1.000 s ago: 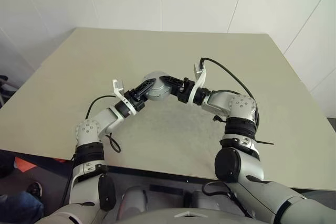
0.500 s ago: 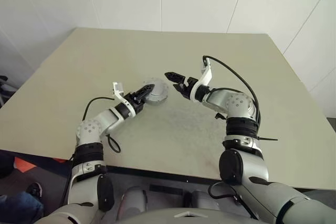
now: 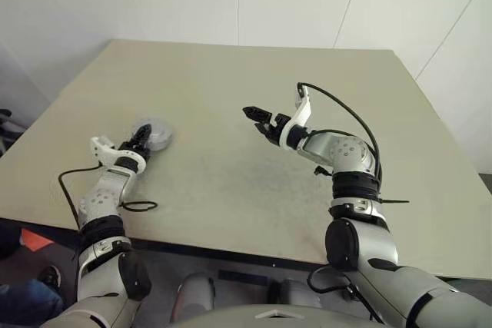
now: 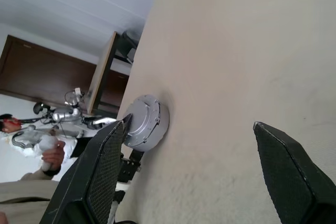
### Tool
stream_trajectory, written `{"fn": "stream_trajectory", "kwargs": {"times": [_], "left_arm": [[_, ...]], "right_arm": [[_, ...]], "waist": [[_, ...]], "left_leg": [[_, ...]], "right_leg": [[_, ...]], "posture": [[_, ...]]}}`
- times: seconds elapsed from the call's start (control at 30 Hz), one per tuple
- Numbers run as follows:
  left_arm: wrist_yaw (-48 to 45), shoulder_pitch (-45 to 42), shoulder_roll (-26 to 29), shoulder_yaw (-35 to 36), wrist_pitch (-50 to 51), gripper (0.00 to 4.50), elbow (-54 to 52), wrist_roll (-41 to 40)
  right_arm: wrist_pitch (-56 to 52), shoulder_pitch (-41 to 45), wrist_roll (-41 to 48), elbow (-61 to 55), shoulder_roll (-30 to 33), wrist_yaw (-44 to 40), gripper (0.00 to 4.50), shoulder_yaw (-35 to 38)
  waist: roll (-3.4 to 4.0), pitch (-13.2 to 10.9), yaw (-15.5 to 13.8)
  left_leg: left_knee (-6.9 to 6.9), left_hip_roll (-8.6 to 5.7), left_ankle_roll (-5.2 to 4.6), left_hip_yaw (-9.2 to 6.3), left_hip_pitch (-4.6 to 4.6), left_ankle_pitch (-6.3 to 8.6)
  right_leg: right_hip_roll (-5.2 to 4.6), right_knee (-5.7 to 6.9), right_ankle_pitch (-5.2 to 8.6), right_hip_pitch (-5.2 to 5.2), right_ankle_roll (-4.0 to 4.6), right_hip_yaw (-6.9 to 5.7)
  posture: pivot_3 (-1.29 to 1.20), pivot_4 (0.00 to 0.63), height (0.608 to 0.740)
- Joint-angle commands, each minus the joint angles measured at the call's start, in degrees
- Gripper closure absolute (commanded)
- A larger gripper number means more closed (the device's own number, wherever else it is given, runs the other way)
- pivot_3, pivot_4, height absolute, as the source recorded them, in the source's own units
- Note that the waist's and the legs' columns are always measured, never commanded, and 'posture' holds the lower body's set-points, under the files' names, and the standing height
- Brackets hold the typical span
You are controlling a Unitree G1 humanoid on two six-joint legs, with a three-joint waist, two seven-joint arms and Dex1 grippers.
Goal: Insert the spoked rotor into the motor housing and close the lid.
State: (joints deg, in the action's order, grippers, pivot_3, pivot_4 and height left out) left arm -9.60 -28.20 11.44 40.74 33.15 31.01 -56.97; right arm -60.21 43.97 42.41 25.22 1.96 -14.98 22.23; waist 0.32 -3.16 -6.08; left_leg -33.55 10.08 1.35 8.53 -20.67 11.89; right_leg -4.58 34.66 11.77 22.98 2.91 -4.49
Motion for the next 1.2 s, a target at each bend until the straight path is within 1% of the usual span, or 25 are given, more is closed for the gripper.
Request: {"fn": "stream_trajectory", "kwargs": {"times": [0.03,0.17,0.27,0.4,0.6,0.67,0.77,0.83,0.87,0.93,1.0,1.07,1.1,1.2], "left_arm": [[-0.1,-1.8,1.0,0.1,-2.1,2.14,-0.3,0.7],[-0.1,-1.3,1.2,-0.3,-3.4,2.14,-0.1,2.3],[-0.7,-1.0,2.3,0.0,-6.0,1.3,0.0,3.9],[0.7,-2.2,5.5,2.3,-8.6,0.02,1.9,4.5],[0.2,-3.5,11.2,5.5,-13.3,0.02,4.1,4.3],[-0.2,-3.2,12.3,5.3,-13.4,0.02,3.5,4.7],[-0.9,-2.6,12.7,3.7,-12.5,0.02,0.9,5.3],[-2.6,-1.8,11.9,0.8,-12.5,0.02,-2.5,6.8],[-3.3,-1.3,11.5,-1.4,-13.0,0.02,-4.3,8.6],[-3.6,-0.7,11.0,-4.2,-14.0,0.02,-6.3,11.2],[-4.4,-0.1,10.2,-9.6,-16.4,0.02,-9.9,16.4],[-5.3,0.4,9.8,-13.6,-17.8,0.02,-12.7,20.1],[-8.0,1.2,10.3,-16.7,-16.6,0.02,-14.8,21.2],[-11.6,2.9,11.3,-24.3,-15.6,0.02,-20.0,26.2]], "right_arm": [[1.2,1.3,0.1,-0.5,0.2,-1.1,0.04,-0.7],[1.6,1.2,-0.1,0.0,0.3,-1.4,0.04,-1.3],[1.5,1.6,0.1,1.1,0.5,-0.9,0.0,-0.8],[1.5,2.3,-0.2,3.2,1.3,-0.6,0.0,-0.3],[1.6,3.8,-0.3,6.3,2.7,-0.8,0.0,0.1],[1.9,3.9,-0.8,6.0,2.9,-1.4,0.0,-0.6],[5.5,2.9,-3.0,3.6,3.0,-4.0,0.0,-3.5],[12.2,1.1,-7.1,0.5,3.7,-7.1,0.0,-7.8],[17.5,0.1,-10.5,-0.5,4.2,-8.5,0.0,-10.5],[25.1,-1.2,-15.2,-0.8,4.9,-10.0,0.0,-13.9],[35.4,-1.6,-24.2,1.8,8.0,-10.1,0.0,-19.7],[41.0,-1.3,-28.9,4.4,10.1,-10.3,0.0,-22.4],[43.3,-0.8,-31.2,5.7,11.5,-10.4,0.0,-23.7],[49.0,0.1,-36.5,9.1,15.1,-11.4,0.0,-26.2]], "waist": [[-0.01,0.0,0.1],[-0.02,0.0,0.2],[-0.03,0.0,0.5],[-0.06,0.0,0.7],[-0.06,0.0,0.5],[-0.06,0.0,0.4],[-0.06,0.0,0.1],[-0.14,0.0,0.1],[-0.18,0.0,0.0],[-0.21,0.0,-0.1],[-0.24,0.0,0.0],[-0.26,-0.1,0.0],[-0.28,-0.1,0.1],[-0.29,-0.1,0.4]], "left_leg": [[-0.04,-0.01,0.0,0.0,0.0,0.0],[-0.14,0.06,0.01,0.0,0.06,0.0],[-0.16,0.13,0.06,0.0,0.16,-0.03],[-0.16,0.2,0.08,0.0,0.24,-0.04],[-0.14,0.37,0.13,-0.01,0.25,-0.06],[-0.14,0.36,0.12,-0.01,0.24,-0.05],[-0.18,0.34,0.12,0.01,0.28,-0.05],[-0.23,0.35,0.13,0.01,0.26,-0.05],[-0.25,0.36,0.13,0.01,0.26,-0.05],[-0.28,0.37,0.13,0.0,0.25,-0.05],[-0.32,0.36,0.12,0.01,0.24,-0.05],[-0.39,0.36,0.12,0.01,0.18,-0.05],[-0.43,0.36,0.12,0.01,0.16,-0.05],[-0.49,0.37,0.09,0.02,0.13,-0.03]], "right_leg": [[-0.02,0.03,0.0,0.0,0.0,0.0],[0.0,0.12,-0.02,-0.04,0.06,0.01],[0.04,0.12,0.04,-0.13,0.24,0.01],[0.09,0.13,0.06,-0.14,0.31,0.04],[0.27,0.12,0.0,-0.12,0.33,0.04],[0.26,0.12,0.0,-0.12,0.33,0.04],[0.22,0.12,0.07,-0.22,0.44,0.03],[0.21,0.13,0.07,-0.22,0.46,0.03],[0.21,0.14,0.07,-0.23,0.45,0.02],[0.2,0.15,0.07,-0.24,0.45,0.01],[0.2,0.17,0.07,-0.25,0.45,0.0],[0.2,0.17,0.07,-0.24,0.44,-0.01],[0.2,0.17,0.07,-0.24,0.44,-0.01],[0.2,0.2,0.05,-0.22,0.48,0.0]], "posture": [[0.0,0.0,0.74],[0.0,0.0,0.74],[0.0,0.0,0.74],[0.0,0.0,0.74],[0.0,0.0,0.74],[0.0,0.0,0.74],[0.0,0.0,0.74],[0.0,0.0,0.74],[0.0,0.0,0.74],[0.0,0.0,0.74],[0.0,0.0,0.74],[0.0,0.0,0.74],[0.0,0.0,0.74],[0.0,0.0,0.74]]}}
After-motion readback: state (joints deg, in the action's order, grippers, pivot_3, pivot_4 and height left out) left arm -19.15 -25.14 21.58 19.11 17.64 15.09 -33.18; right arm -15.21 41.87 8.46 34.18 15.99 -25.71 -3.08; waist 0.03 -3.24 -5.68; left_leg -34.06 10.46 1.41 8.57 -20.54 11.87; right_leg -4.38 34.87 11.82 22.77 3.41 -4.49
